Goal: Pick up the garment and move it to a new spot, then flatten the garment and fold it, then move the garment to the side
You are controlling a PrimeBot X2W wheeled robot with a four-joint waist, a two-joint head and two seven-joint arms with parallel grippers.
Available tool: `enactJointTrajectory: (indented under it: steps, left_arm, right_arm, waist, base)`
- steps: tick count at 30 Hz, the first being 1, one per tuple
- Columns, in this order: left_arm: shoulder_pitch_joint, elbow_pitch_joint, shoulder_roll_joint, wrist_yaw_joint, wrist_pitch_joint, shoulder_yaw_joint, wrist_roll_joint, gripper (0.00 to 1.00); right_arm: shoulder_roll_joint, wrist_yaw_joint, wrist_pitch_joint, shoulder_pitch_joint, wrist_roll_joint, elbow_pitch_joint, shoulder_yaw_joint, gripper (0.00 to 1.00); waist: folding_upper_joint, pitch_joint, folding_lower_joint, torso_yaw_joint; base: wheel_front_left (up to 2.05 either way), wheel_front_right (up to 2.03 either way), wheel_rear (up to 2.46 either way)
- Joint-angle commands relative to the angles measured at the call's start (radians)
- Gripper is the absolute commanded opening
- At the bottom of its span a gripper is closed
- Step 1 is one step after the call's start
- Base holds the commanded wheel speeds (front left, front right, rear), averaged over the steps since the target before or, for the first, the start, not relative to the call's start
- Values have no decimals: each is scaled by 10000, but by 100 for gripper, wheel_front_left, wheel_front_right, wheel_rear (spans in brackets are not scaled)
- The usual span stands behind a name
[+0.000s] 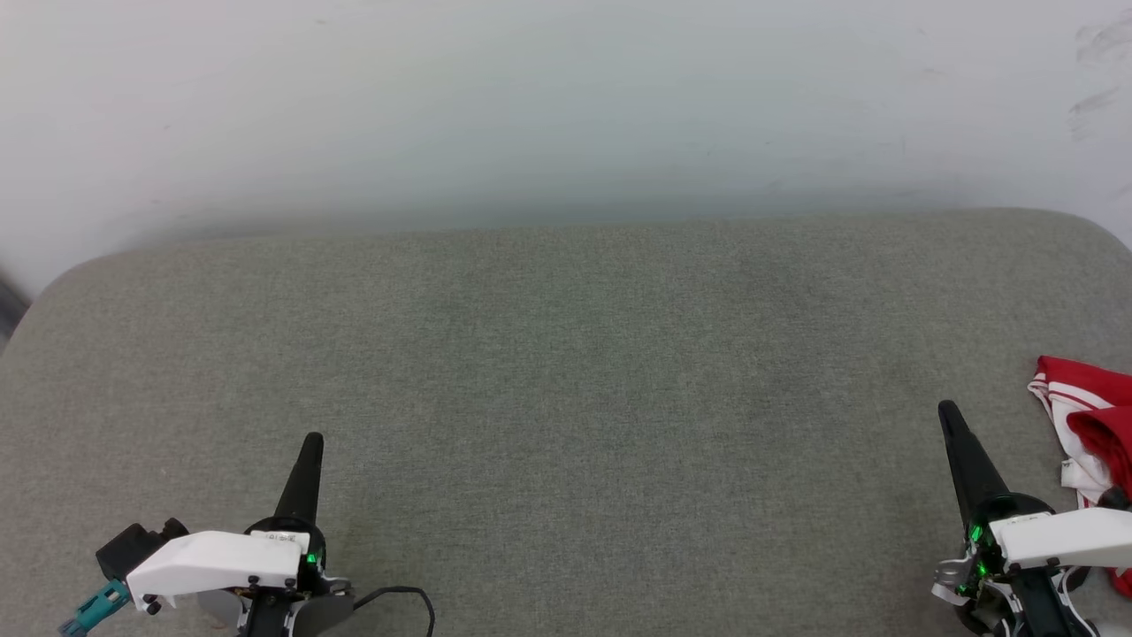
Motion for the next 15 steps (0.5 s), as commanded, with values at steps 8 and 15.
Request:
enactJointTrajectory:
  steps: [8,15]
  left_arm:
    - [-197,0,-22,-142,198,145,-708,0]
    - [-231,17,-50,-197,331,210,-1217,0]
  right_arm:
    - [86,1,97,-225,749,100,-83,0]
    - [136,1,140,-284,1265,184,-128,0]
  waist:
    - [-1,-26,0,45]
    - [-1,-48,0,84]
  base:
    - [0,0,0]
    - [0,0,0]
